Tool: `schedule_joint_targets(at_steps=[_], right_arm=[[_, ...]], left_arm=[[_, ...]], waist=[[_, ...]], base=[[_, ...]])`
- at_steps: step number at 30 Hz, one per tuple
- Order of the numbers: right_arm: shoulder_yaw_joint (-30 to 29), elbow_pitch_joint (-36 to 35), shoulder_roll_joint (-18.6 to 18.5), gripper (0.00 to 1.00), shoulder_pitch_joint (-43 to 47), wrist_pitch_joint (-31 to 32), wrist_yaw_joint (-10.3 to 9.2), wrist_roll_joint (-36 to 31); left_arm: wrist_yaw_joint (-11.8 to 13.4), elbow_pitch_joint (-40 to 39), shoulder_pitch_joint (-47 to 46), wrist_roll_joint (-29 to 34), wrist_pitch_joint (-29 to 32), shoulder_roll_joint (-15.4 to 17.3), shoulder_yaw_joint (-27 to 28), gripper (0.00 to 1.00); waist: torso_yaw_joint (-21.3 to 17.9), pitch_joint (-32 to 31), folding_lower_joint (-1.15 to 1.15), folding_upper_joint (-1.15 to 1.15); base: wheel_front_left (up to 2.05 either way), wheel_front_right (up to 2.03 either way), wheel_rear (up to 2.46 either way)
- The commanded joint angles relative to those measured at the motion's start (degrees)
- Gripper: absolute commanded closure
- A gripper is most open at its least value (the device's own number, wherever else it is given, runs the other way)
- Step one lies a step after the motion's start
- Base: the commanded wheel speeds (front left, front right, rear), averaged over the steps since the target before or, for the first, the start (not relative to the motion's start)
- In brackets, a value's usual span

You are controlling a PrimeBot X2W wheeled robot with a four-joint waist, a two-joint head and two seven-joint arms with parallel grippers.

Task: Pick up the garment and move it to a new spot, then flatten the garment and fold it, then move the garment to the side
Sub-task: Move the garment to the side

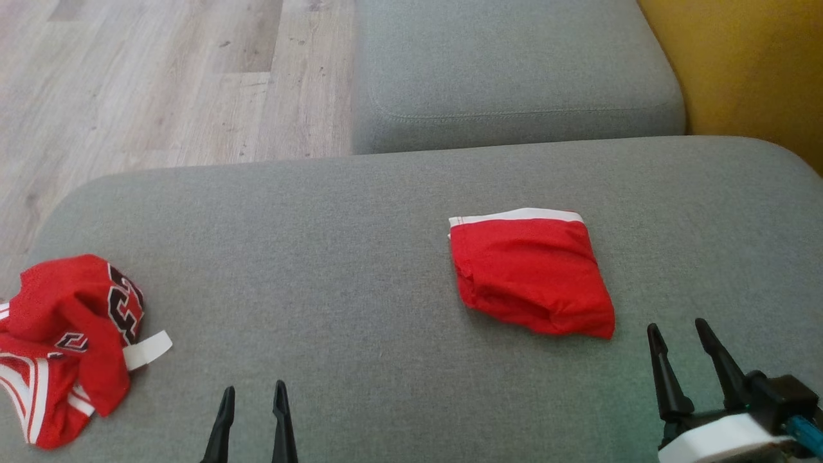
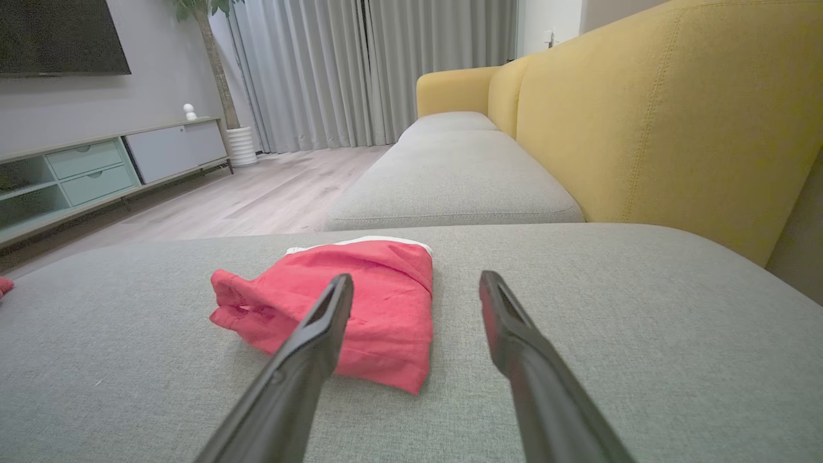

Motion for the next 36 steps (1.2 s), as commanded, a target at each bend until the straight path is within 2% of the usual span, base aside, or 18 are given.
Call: schedule_joint_targets(at_steps=[1, 23, 30, 36], right_arm=[[0.7, -1.7, -0.6, 0.00, -1.5, -0.8, -0.04, -0.5], [1.4, -2.1, -0.2, 0.00, -1.7, -0.8, -0.04, -1.0], [1.4, -1.3, -1.1, 0.00, -3.9, -0.8, -0.04, -0.9], [1.0, 2.1, -2.8, 0.00, -11.1, -0.7, -0.04, -0.6]], left_arm=[[-0.1, -1.5, -2.2, 0.7, -0.5, -0.6, 2.2, 0.00], [-0.4, -1.7, -2.4, 1.4, -0.5, -0.6, 0.9, 0.00], [0.3, -2.5, -4.4, 2.1, -0.5, -0.6, -0.9, 0.00], [0.7, -3.4, -8.7, 3.8, -0.5, -0.6, -3.3, 0.00]], waist=[[-0.1, 0.0, 0.00, 0.00], [-1.3, 1.6, 0.00, 0.00], [-1.0, 5.6, 0.00, 0.00], [-0.3, 12.3, 0.00, 0.00]], base=[[0.00, 0.00, 0.00], [0.00, 0.00, 0.00], [0.00, 0.00, 0.00], [0.00, 0.00, 0.00]])
